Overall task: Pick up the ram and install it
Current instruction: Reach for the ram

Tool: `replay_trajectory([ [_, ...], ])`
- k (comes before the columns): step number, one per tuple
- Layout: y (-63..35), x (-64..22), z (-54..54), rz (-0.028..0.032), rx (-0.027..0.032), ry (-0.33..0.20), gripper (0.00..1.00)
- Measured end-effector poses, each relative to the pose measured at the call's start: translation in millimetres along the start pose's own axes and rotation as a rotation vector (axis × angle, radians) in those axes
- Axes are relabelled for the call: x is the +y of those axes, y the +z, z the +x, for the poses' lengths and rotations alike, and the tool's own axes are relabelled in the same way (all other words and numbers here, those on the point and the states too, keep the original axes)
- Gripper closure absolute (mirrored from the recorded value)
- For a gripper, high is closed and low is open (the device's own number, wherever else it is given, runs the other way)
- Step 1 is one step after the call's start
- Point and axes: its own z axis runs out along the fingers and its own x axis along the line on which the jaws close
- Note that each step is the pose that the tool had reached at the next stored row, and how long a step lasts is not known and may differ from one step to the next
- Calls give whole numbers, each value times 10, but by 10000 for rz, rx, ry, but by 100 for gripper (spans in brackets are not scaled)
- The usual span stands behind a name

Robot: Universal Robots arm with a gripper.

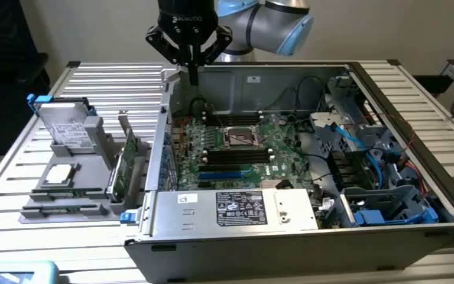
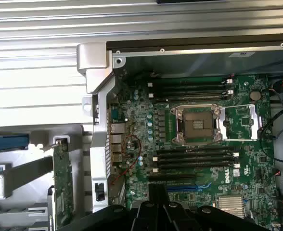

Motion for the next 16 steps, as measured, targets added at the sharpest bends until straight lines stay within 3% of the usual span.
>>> replay_trajectory([
  [14,0,0,0,0,0,1,89],
  [16,1,-32,-2,-33,5,2,89],
])
